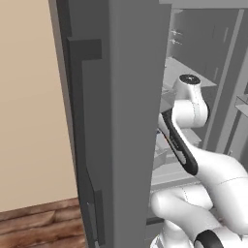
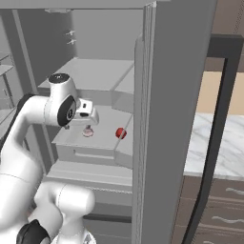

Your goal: Retrieve the bottle and the shaker from the cabinet and place them next to the mixing bowl on the counter. Then add garlic from the fridge to the mixing bowl.

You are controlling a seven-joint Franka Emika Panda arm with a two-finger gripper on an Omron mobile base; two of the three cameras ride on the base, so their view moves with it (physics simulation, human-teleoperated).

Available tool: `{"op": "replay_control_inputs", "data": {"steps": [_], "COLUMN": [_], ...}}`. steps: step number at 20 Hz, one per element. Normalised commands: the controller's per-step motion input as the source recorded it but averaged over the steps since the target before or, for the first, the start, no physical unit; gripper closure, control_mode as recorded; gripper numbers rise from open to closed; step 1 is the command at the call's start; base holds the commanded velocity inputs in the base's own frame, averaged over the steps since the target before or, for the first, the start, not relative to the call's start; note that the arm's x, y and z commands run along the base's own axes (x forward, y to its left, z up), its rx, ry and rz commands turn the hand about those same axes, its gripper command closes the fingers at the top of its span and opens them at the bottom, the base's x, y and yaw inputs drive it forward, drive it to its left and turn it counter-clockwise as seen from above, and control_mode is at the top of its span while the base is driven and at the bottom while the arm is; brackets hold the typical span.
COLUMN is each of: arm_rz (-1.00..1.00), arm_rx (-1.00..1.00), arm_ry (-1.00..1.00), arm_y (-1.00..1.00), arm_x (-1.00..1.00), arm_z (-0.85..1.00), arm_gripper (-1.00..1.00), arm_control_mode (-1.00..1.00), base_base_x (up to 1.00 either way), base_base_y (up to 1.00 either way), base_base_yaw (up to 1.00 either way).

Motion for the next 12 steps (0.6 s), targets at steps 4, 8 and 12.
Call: {"op": "replay_control_inputs", "data": {"steps": [4, 8, 12], "arm_rz": [0.00, 0.00, 0.01], "arm_rx": [-0.02, 0.00, 0.01], "arm_ry": [-0.19, -0.03, 0.12], "arm_y": [0.01, 0.01, 0.00], "arm_x": [0.01, 0.35, 0.64], "arm_z": [-0.13, -0.16, -0.01], "arm_gripper": [-1.00, -1.00, -1.00], "arm_control_mode": [-1.00, -1.00, -1.00], "base_base_x": [0.00, 0.00, 0.00], "base_base_y": [0.00, 0.00, 0.00], "base_base_yaw": [0.00, 0.00, 0.00]}}
